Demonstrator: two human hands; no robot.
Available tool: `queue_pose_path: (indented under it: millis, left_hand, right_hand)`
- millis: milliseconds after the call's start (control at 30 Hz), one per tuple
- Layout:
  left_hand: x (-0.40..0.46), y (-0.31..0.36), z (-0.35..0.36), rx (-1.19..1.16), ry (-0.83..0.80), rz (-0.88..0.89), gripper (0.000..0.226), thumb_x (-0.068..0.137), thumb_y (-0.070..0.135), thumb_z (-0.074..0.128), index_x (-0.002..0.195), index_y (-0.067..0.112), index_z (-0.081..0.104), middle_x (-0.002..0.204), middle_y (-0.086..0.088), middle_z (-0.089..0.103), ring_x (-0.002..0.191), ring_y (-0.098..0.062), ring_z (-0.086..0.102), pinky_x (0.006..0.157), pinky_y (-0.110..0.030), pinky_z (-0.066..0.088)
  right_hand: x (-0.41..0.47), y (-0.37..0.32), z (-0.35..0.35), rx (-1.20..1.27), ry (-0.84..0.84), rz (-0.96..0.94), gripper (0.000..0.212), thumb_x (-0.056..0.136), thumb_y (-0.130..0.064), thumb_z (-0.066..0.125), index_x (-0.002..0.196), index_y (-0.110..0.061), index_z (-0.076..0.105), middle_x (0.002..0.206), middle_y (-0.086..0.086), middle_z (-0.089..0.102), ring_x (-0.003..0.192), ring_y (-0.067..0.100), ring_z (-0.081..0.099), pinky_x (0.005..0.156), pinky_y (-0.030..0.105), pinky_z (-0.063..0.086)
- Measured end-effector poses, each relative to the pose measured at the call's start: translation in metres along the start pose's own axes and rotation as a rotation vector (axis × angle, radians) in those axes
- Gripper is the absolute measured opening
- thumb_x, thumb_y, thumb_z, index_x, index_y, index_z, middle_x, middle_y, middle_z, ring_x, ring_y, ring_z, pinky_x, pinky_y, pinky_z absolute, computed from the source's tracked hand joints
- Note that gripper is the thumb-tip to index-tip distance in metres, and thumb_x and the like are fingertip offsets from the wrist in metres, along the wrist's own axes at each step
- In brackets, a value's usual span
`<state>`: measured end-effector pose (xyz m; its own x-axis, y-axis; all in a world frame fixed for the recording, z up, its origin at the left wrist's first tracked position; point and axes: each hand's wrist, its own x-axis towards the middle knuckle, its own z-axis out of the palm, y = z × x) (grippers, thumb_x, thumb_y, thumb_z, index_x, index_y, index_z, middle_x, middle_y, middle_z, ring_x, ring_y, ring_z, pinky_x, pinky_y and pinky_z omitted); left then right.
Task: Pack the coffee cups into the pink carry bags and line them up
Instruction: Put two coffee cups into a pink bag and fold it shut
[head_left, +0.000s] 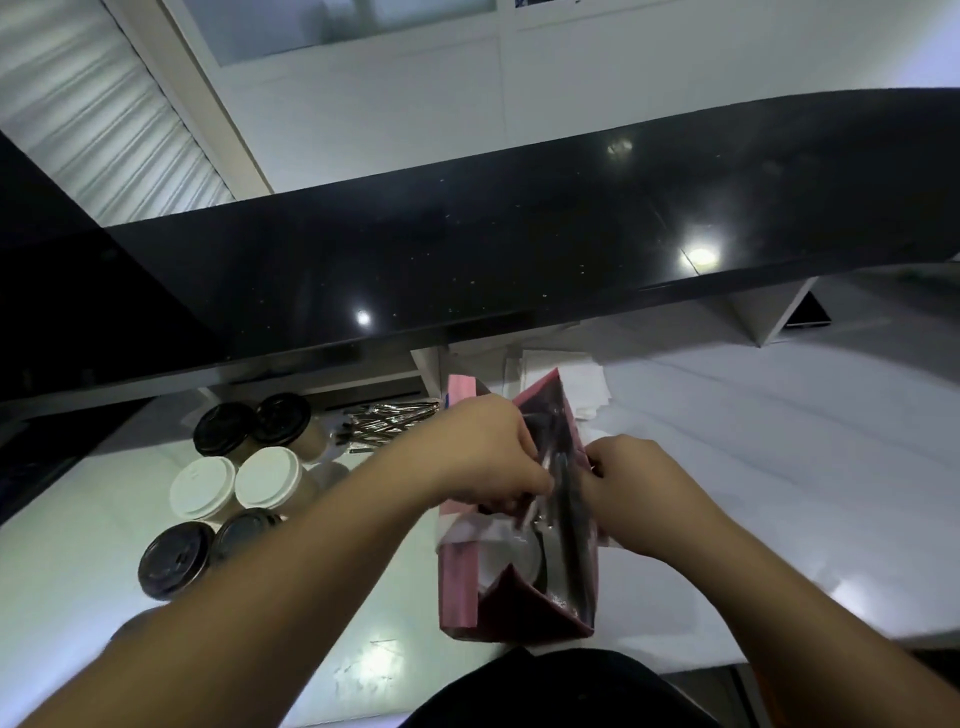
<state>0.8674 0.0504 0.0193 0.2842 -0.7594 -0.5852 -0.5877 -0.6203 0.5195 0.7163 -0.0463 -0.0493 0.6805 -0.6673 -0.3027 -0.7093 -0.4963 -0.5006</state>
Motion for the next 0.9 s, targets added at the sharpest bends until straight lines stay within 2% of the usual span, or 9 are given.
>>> queue_pose_path:
  millis: [67, 167, 300, 400, 500, 600, 733, 833, 900]
  left_hand:
    - [0.003, 0.000, 0.005, -0.076, -0.006, -0.005, 0.016, 0.089, 0.016, 0.069, 0.090, 0.006, 0.081, 0.076, -0.015, 0.077, 0.059, -0.023, 0.068, 0.074, -0.048, 0.065]
    - [0.003, -0.003, 0.006, -0.110, 0.013, 0.012, 0.018, 0.091, 0.012, 0.065, 0.096, 0.004, 0.080, 0.079, -0.018, 0.077, 0.061, -0.023, 0.067, 0.077, -0.051, 0.064]
    - [-0.003, -0.013, 0.000, -0.107, 0.092, 0.026, 0.023, 0.085, 0.012, 0.066, 0.101, 0.023, 0.078, 0.075, -0.007, 0.078, 0.069, -0.026, 0.078, 0.069, -0.042, 0.066]
    - [-0.011, -0.031, -0.002, -0.093, 0.241, 0.077, 0.016, 0.086, 0.022, 0.071, 0.094, 0.036, 0.070, 0.084, 0.010, 0.075, 0.067, -0.001, 0.071, 0.053, -0.017, 0.056]
    - [-0.025, -0.057, 0.004, -0.114, 0.424, 0.105, 0.018, 0.084, 0.026, 0.072, 0.089, 0.039, 0.061, 0.085, 0.015, 0.066, 0.068, 0.004, 0.061, 0.057, -0.017, 0.047]
    - [-0.042, -0.084, 0.013, -0.122, 0.455, 0.065, 0.030, 0.080, 0.041, 0.074, 0.099, 0.043, 0.052, 0.098, 0.017, 0.059, 0.075, -0.001, 0.057, 0.062, -0.022, 0.047]
    - [-0.056, -0.104, 0.043, -0.151, 0.347, -0.016, 0.069, 0.064, 0.076, 0.071, 0.118, 0.054, 0.035, 0.116, 0.031, 0.042, 0.098, 0.007, 0.053, 0.070, -0.015, 0.043]
    - [-0.055, -0.105, 0.068, -0.197, 0.375, -0.028, 0.084, 0.063, 0.080, 0.071, 0.129, 0.051, 0.028, 0.119, 0.032, 0.035, 0.108, 0.006, 0.049, 0.082, -0.021, 0.047]
    - [-0.051, -0.102, 0.077, -0.229, 0.429, -0.032, 0.089, 0.062, 0.080, 0.071, 0.133, 0.048, 0.027, 0.119, 0.031, 0.035, 0.109, 0.004, 0.050, 0.082, -0.024, 0.047]
  right_hand:
    - [0.000, 0.001, 0.000, 0.000, -0.001, -0.004, 0.039, 0.101, -0.033, 0.048, 0.071, -0.010, 0.059, 0.065, 0.005, 0.062, 0.056, 0.024, 0.059, 0.047, 0.034, 0.043]
    - [0.000, 0.002, 0.001, -0.019, 0.020, -0.007, 0.042, 0.102, -0.034, 0.047, 0.067, -0.011, 0.053, 0.062, 0.004, 0.057, 0.053, 0.022, 0.052, 0.045, 0.030, 0.035]
    - [0.001, 0.004, 0.004, -0.016, 0.032, -0.003, 0.041, 0.099, -0.032, 0.048, 0.065, -0.010, 0.047, 0.059, 0.004, 0.053, 0.051, 0.022, 0.047, 0.044, 0.031, 0.031]
    - [0.002, 0.004, 0.005, -0.012, 0.046, -0.016, 0.037, 0.097, -0.034, 0.050, 0.070, -0.011, 0.056, 0.060, 0.002, 0.059, 0.053, 0.020, 0.054, 0.045, 0.032, 0.039]
    - [0.005, 0.003, 0.004, -0.001, 0.074, -0.041, 0.023, 0.094, -0.043, 0.054, 0.086, -0.024, 0.064, 0.072, -0.005, 0.070, 0.062, 0.012, 0.064, 0.056, 0.032, 0.054]
    - [0.011, -0.002, 0.004, -0.025, 0.140, -0.082, 0.027, 0.093, -0.047, 0.061, 0.112, -0.031, 0.051, 0.082, -0.009, 0.070, 0.065, 0.009, 0.064, 0.058, 0.033, 0.056]
    - [0.027, -0.014, 0.004, -0.068, 0.260, -0.211, 0.056, 0.087, -0.039, 0.074, 0.132, -0.034, 0.041, 0.130, 0.000, 0.054, 0.109, 0.022, 0.058, 0.082, 0.033, 0.052]
    - [0.044, -0.025, -0.002, -0.160, 0.258, -0.287, 0.067, 0.085, -0.034, 0.078, 0.142, -0.033, 0.043, 0.146, 0.001, 0.043, 0.135, 0.026, 0.040, 0.108, 0.044, 0.045]
    - [0.055, -0.032, -0.006, -0.249, 0.212, -0.337, 0.064, 0.086, -0.035, 0.077, 0.143, -0.030, 0.048, 0.149, -0.002, 0.045, 0.137, 0.026, 0.039, 0.111, 0.046, 0.042]
